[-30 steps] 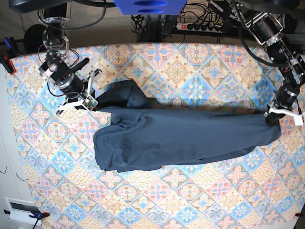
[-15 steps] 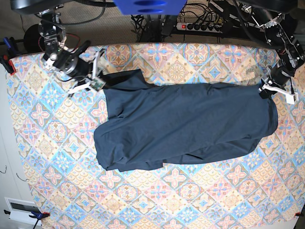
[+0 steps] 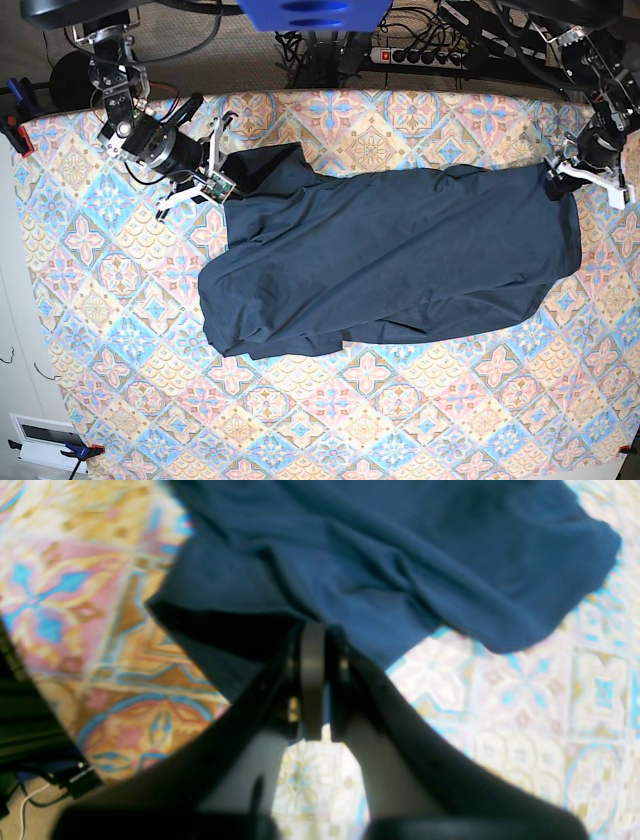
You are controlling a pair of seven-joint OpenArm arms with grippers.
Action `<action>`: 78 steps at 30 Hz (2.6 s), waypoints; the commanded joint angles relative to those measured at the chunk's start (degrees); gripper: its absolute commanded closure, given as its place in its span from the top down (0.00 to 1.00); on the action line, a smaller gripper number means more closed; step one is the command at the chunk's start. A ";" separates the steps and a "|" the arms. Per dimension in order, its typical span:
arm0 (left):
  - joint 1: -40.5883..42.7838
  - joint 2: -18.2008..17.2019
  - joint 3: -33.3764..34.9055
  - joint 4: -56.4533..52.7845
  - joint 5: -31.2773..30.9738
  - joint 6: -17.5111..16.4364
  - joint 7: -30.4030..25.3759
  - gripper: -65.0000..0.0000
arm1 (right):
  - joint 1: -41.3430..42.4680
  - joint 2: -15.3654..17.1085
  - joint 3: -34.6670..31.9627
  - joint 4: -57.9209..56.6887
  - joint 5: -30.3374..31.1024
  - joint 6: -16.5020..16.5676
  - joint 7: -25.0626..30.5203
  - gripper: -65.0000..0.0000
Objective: Layout the t-shirt on the table in an organized manner, then fold the t-shirt properly
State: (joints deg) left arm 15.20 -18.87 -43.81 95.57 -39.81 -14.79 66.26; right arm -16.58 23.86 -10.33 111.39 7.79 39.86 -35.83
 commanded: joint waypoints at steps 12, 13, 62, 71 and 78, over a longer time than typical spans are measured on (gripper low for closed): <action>5.94 -2.45 0.96 1.00 -0.76 -0.20 -1.07 0.68 | 0.18 2.56 9.23 0.91 0.78 0.14 0.98 0.01; 6.29 -2.62 1.75 0.83 -0.76 -0.20 -1.07 0.68 | 0.18 2.56 10.90 0.91 0.78 0.14 0.98 0.01; -26.15 2.83 20.03 -21.86 18.41 0.06 -13.03 0.55 | 0.09 6.43 27.16 0.74 0.87 0.14 0.89 0.01; -20.78 1.77 17.48 -17.37 13.13 0.06 -12.94 0.40 | 0.09 6.34 26.72 0.65 0.87 0.14 0.89 0.01; -19.38 1.86 12.30 -15.70 9.35 0.06 -12.59 0.54 | 0.09 6.17 26.64 0.65 0.87 0.14 0.80 0.01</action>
State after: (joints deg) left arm -3.42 -16.25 -31.51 78.78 -29.63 -14.26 54.50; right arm -17.04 28.86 15.86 111.37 8.03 40.47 -36.18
